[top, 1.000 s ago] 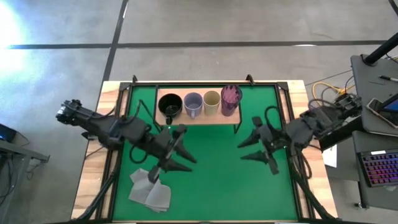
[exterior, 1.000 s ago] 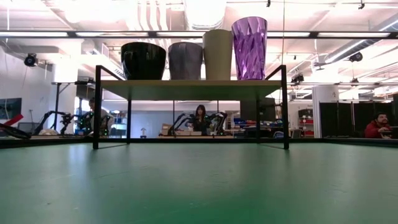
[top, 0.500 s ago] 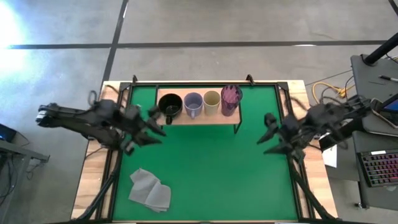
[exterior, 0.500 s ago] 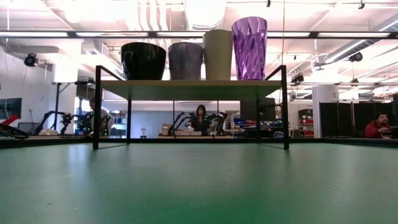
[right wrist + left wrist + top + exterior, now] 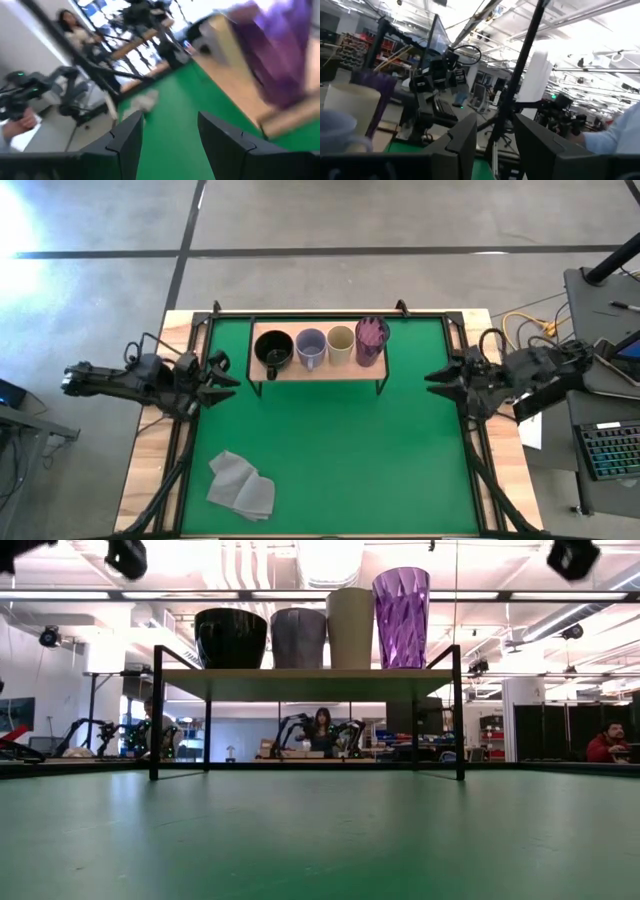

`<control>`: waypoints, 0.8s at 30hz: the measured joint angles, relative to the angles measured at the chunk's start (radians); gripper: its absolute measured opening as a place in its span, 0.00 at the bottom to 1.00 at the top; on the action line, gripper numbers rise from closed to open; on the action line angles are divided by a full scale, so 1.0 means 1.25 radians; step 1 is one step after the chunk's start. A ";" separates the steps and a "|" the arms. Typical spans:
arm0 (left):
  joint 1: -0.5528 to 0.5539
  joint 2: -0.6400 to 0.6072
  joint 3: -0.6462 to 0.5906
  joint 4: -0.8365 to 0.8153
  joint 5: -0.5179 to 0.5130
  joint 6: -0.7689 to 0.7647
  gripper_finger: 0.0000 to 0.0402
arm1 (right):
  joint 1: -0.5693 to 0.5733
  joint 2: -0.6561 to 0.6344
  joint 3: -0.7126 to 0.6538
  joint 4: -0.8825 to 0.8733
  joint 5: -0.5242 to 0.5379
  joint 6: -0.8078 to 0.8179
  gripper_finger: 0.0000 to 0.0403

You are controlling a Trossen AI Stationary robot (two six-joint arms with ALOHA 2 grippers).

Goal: Stack small to large cups/mugs on shelf
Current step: Return to Home Position

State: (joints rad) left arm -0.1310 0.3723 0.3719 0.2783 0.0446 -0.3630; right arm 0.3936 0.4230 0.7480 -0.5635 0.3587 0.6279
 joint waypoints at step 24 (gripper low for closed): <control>-0.001 -0.241 -0.291 -0.180 0.065 -0.123 0.29 | 0.003 -0.257 -0.495 0.506 -0.251 -0.213 0.45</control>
State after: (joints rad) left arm -0.1326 0.0706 0.0086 0.0539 0.1254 -0.5169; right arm 0.3969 0.1019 0.1288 0.0686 0.0453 0.3619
